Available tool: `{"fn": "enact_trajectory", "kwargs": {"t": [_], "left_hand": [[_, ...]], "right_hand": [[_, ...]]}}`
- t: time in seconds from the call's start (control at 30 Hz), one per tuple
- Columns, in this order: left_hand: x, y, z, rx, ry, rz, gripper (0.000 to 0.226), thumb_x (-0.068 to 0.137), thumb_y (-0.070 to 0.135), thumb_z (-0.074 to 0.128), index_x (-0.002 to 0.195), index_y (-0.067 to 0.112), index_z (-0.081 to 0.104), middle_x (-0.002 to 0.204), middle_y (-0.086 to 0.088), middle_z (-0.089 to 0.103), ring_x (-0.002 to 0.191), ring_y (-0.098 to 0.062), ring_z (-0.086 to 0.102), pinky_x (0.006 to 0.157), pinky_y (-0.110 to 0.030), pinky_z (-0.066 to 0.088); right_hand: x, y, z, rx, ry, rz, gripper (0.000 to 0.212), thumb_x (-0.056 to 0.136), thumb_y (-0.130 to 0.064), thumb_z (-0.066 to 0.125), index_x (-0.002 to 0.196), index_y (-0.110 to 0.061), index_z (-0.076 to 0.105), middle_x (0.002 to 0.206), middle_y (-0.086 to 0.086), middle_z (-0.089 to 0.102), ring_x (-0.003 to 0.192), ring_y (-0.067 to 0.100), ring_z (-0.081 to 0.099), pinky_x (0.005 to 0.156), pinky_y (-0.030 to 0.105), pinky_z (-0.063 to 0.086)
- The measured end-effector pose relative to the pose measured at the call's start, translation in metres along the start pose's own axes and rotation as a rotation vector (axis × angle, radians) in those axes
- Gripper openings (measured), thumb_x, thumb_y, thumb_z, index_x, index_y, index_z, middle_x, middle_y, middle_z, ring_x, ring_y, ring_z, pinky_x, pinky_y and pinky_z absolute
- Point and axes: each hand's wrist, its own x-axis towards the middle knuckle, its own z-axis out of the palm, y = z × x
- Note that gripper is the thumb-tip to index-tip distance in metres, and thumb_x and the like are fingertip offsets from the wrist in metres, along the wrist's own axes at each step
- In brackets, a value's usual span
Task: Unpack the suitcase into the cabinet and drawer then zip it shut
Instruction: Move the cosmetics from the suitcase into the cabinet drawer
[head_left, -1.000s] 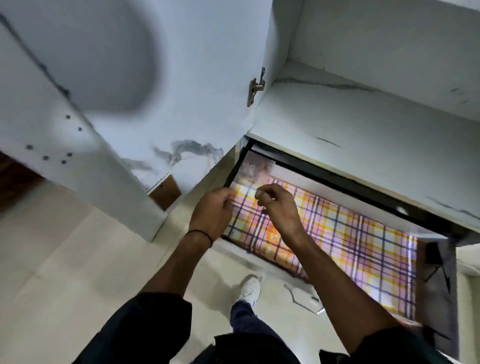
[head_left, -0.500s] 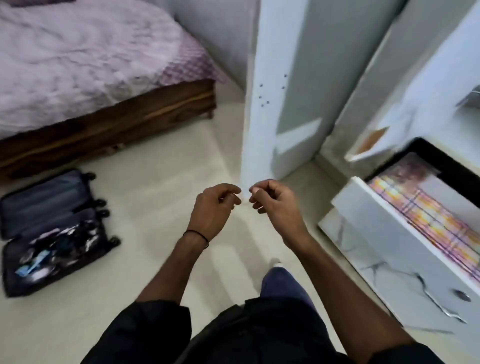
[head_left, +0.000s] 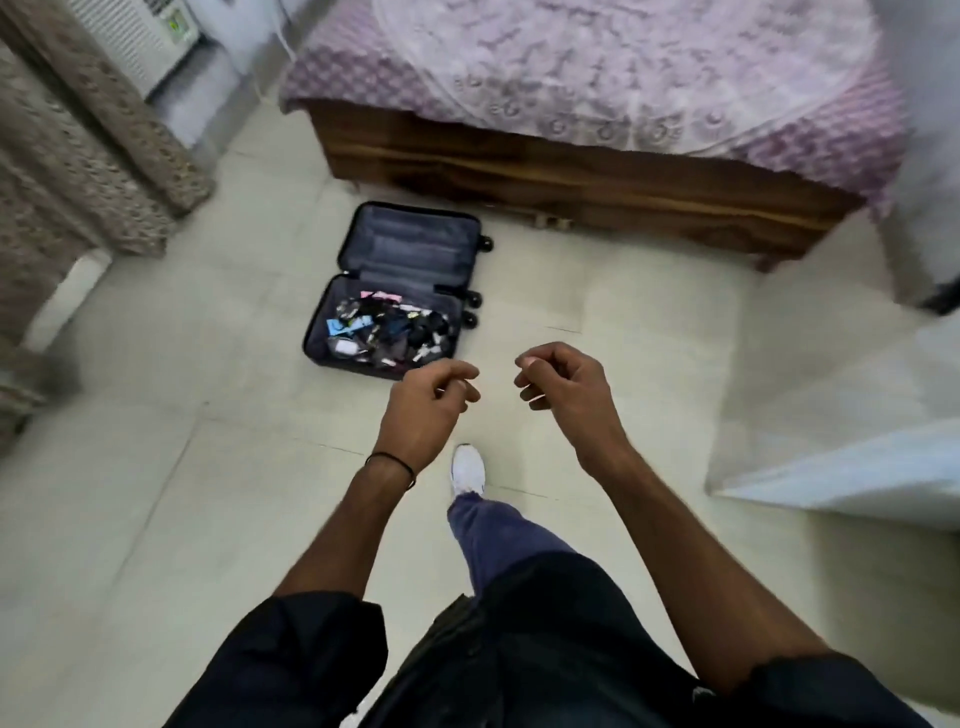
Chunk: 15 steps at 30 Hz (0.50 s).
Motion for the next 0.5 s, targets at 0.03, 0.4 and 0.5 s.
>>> {"fn": "enact_trajectory", "kwargs": {"t": [0.03, 0.4, 0.5], "left_hand": [[0.023, -0.003, -0.019, 0.003, 0.018, -0.013, 0.029, 0.091, -0.002, 0.046, 0.099, 0.014, 0.07, 0.084, -0.003, 0.073, 0.071, -0.004, 0.066, 0.073, -0.021, 0.054], [0.219, -0.013, -0.199, -0.028, 0.101, -0.171, 0.026, 0.093, -0.006, 0.045, 0.105, -0.001, 0.068, 0.089, -0.013, 0.072, 0.065, 0.003, 0.064, 0.058, -0.006, 0.044], [0.265, -0.035, -0.235, -0.039, 0.064, -0.196, 0.026, 0.093, -0.005, 0.047, 0.104, 0.001, 0.069, 0.089, -0.012, 0.073, 0.066, 0.003, 0.063, 0.059, -0.006, 0.043]], "right_hand": [[0.029, -0.007, 0.022, 0.001, -0.022, 0.002, 0.013, 0.095, -0.012, 0.059, 0.095, -0.004, 0.068, 0.082, 0.013, 0.07, 0.07, 0.015, 0.063, 0.066, 0.029, 0.051], [0.249, -0.106, 0.191, -0.033, -0.136, 0.071, 0.014, 0.096, -0.012, 0.058, 0.096, -0.003, 0.068, 0.079, 0.01, 0.069, 0.064, 0.012, 0.062, 0.06, 0.023, 0.049], [0.284, -0.112, 0.23, -0.038, -0.107, 0.116, 0.014, 0.097, -0.011, 0.058, 0.095, -0.001, 0.068, 0.078, 0.01, 0.069, 0.061, 0.01, 0.062, 0.058, 0.021, 0.049]]}}
